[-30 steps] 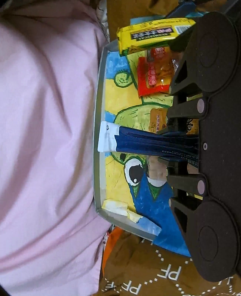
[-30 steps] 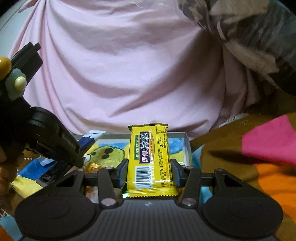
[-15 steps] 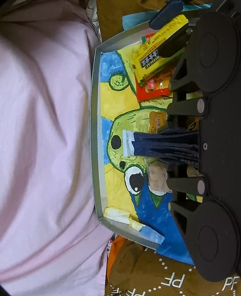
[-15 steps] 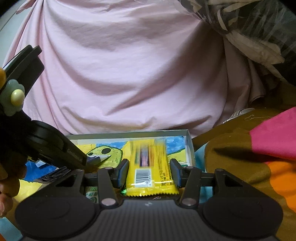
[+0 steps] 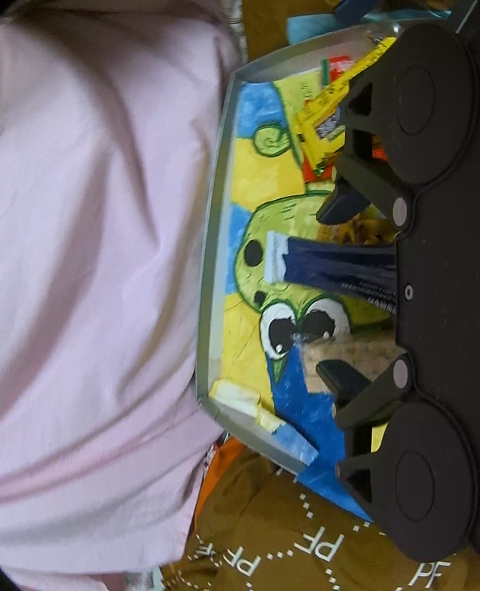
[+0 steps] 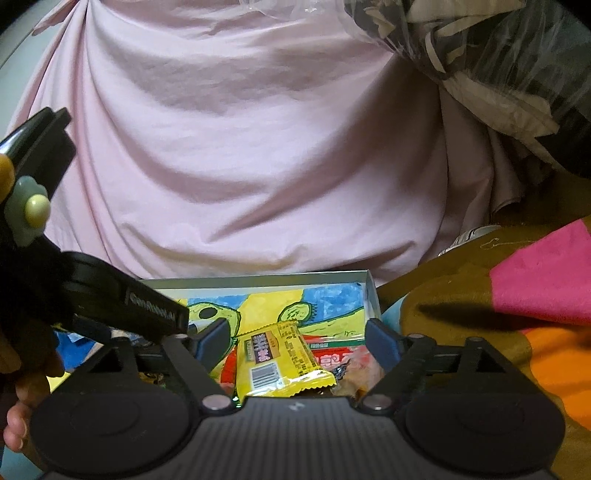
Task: Organize snacks
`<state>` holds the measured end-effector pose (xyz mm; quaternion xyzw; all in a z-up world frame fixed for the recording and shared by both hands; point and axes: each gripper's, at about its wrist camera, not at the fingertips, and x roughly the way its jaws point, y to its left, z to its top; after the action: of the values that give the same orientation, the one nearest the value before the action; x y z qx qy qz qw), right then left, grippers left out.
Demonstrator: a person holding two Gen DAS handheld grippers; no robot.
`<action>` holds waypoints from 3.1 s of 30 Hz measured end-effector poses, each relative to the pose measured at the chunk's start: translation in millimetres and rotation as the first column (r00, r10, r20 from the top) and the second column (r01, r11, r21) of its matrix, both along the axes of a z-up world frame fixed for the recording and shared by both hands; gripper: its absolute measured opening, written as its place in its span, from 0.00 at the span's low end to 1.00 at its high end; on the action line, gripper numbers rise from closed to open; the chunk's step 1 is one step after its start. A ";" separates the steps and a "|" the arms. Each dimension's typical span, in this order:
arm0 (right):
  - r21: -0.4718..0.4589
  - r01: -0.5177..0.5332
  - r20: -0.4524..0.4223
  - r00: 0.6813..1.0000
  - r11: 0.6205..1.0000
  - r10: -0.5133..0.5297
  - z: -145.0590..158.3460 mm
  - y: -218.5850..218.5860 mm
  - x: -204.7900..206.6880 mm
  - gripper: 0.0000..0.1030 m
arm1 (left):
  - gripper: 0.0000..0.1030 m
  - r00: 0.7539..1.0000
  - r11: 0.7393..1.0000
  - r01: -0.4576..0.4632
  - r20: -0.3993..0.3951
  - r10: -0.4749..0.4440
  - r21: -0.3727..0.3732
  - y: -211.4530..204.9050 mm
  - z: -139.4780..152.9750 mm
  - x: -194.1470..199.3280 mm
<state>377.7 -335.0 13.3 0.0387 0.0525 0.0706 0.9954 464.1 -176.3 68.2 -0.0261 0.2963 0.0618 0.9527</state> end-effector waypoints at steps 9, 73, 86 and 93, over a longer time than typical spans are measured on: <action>-0.019 0.040 0.075 0.996 0.999 -0.039 17.8 2.5 -29.8 0.98 | 0.99 0.996 0.998 -0.045 0.073 0.048 -0.042 15.4 17.3 -38.2; -0.060 0.006 -0.018 1.000 0.998 -0.007 33.1 53.9 -288.8 1.00 | 0.99 0.945 0.992 -0.086 0.308 0.111 -0.096 100.0 11.5 -361.4; -0.035 -0.001 -0.055 0.998 0.999 -0.001 23.1 65.3 -318.4 1.00 | 0.99 0.950 0.991 -0.101 0.286 0.121 -0.085 125.8 -6.2 -403.3; -0.012 0.025 -0.064 0.998 1.000 -0.026 17.8 69.1 -333.1 1.00 | 0.99 0.964 0.996 -0.039 0.260 0.059 -0.084 133.4 -21.8 -418.3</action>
<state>44.6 -266.0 31.1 0.0361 0.0842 0.0563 0.9942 45.9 -42.9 46.5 -0.0785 0.1693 0.0698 0.9800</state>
